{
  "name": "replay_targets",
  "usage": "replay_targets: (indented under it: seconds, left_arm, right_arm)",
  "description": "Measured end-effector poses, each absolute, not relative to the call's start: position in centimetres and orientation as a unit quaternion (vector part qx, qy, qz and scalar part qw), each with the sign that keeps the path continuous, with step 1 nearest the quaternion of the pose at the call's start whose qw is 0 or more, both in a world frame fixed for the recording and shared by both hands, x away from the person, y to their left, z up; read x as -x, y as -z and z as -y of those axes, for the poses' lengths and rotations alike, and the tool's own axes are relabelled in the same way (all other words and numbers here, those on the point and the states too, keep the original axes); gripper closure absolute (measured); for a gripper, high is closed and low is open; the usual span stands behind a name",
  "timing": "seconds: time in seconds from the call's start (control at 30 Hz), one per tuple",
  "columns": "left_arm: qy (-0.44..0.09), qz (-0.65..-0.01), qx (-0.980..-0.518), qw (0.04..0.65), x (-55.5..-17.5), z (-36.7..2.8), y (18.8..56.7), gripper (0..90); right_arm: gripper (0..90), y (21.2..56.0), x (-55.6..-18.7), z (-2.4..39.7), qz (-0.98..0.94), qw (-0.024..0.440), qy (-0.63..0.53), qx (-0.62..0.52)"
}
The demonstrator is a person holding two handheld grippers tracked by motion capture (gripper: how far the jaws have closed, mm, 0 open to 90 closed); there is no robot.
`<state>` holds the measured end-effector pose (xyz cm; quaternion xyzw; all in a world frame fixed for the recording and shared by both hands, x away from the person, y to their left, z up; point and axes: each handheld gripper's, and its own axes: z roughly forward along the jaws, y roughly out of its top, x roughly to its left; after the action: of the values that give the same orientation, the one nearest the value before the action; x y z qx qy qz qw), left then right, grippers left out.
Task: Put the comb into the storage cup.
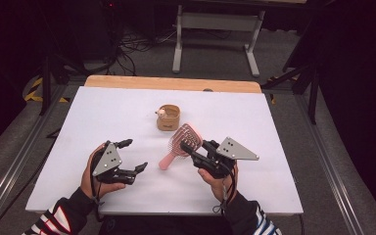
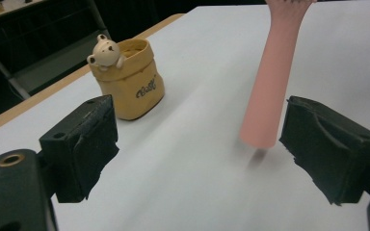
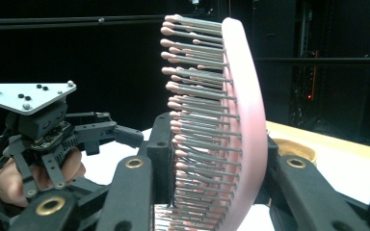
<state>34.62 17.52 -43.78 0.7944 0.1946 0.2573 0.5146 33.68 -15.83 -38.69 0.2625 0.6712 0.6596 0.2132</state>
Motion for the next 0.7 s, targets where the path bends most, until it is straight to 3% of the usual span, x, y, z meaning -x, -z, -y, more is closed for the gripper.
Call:
replay_targets:
  seconds: [0.13, 0.7]
  left_arm:
    - [-0.26, -0.202, -0.797, 0.506, -34.5, -18.5, 43.9, 8.6]
    - [-0.248, -0.229, -0.795, 0.504, -33.3, -22.5, 45.9, 7.7]
  right_arm:
    - [63.8, 38.5, -33.6, 16.0, -0.67, 0.218, -0.66, -0.26]
    - [63.9, 37.8, -33.6, 17.2, -0.658, 0.231, -0.668, -0.26]
